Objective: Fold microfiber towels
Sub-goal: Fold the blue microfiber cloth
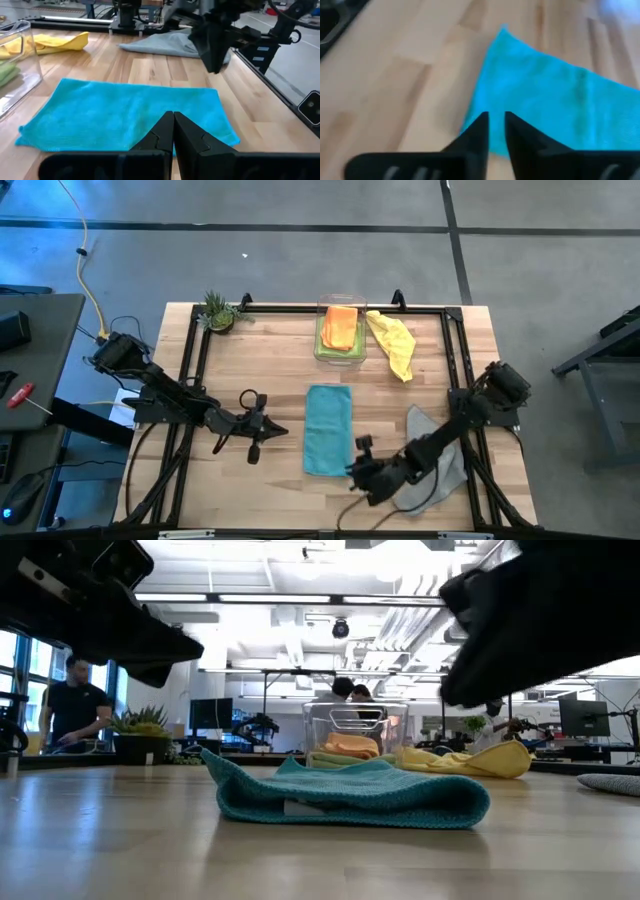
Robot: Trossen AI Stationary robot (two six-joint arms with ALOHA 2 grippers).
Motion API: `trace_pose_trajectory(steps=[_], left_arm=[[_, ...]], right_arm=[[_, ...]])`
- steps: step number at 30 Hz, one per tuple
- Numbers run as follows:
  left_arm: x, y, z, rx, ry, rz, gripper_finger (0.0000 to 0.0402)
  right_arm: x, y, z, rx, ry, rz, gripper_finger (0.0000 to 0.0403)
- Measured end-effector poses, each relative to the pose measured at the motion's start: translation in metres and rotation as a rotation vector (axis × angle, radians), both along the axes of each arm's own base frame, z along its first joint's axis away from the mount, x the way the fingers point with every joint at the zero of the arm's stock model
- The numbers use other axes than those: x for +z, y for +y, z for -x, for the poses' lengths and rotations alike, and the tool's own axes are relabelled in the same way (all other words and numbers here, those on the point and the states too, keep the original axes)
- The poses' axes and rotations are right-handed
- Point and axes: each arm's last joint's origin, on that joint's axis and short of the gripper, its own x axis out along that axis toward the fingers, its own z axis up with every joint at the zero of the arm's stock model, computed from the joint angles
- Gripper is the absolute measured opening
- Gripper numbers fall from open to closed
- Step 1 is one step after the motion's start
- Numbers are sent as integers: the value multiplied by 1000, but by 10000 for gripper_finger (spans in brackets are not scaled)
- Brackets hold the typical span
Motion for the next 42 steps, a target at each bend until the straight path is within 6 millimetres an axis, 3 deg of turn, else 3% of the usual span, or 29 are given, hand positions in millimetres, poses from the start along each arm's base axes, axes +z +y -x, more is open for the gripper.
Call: trace_pose_trajectory(steps=[6,11,19,34,42], left_arm=[[-2,-2,1,-3,14,32,0],[-3,-5,2,-18,23,14,0],[-3,-5,2,-16,23,13,0],[-4,-4,3,-17,34,8,0],[-4,-4,3,-10,33,-1,0]], right_arm=[[-6,16,12,107,57,18,139],[-20,18,11,151,79,123,171],[-24,9,3,182,68,235,159],[-39,2,-9,260,88,278,148],[-40,-6,-13,286,121,296,103]])
